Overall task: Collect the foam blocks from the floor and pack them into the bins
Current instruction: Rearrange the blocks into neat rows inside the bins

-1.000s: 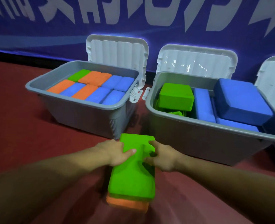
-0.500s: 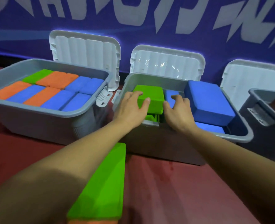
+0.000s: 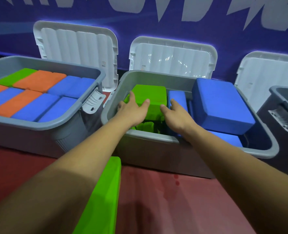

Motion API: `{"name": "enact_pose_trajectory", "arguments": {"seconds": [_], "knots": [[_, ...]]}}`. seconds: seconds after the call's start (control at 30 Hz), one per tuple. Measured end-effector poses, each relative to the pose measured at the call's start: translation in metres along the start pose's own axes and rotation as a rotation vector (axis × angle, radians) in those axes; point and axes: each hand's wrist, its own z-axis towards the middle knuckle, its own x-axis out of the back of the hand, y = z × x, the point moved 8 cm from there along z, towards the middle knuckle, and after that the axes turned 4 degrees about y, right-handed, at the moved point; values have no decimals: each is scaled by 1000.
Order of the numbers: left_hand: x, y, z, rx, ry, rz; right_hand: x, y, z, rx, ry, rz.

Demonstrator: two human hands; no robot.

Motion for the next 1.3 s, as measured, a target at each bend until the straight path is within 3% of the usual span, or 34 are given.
{"name": "enact_pose_trajectory", "arguments": {"seconds": [0.2, 0.4, 0.53, 0.6, 0.77, 0.93, 1.2, 1.3], "knots": [[24, 9, -13, -100, 163, -151, 9, -4, 1, 25, 81, 263], [59, 13, -41, -240, 283, -232, 19, -21, -24, -46, 191, 345], [109, 18, -59, -302, 335, -261, 19, -53, -41, -10, 146, 439], [132, 11, -67, -247, 307, -216, 7, -72, -53, 7, 55, 421], [164, -37, -98, -149, 133, -82, -22, -112, -90, 166, -75, 116], [167, -108, -137, -47, -56, 56, -70, -125, -140, 226, -366, 13], [137, -168, -193, -190, -76, 154, -116, -90, -196, 321, -446, -255], [111, -191, -198, -179, -153, 237, -130, -67, -213, 238, -526, -274]]}}
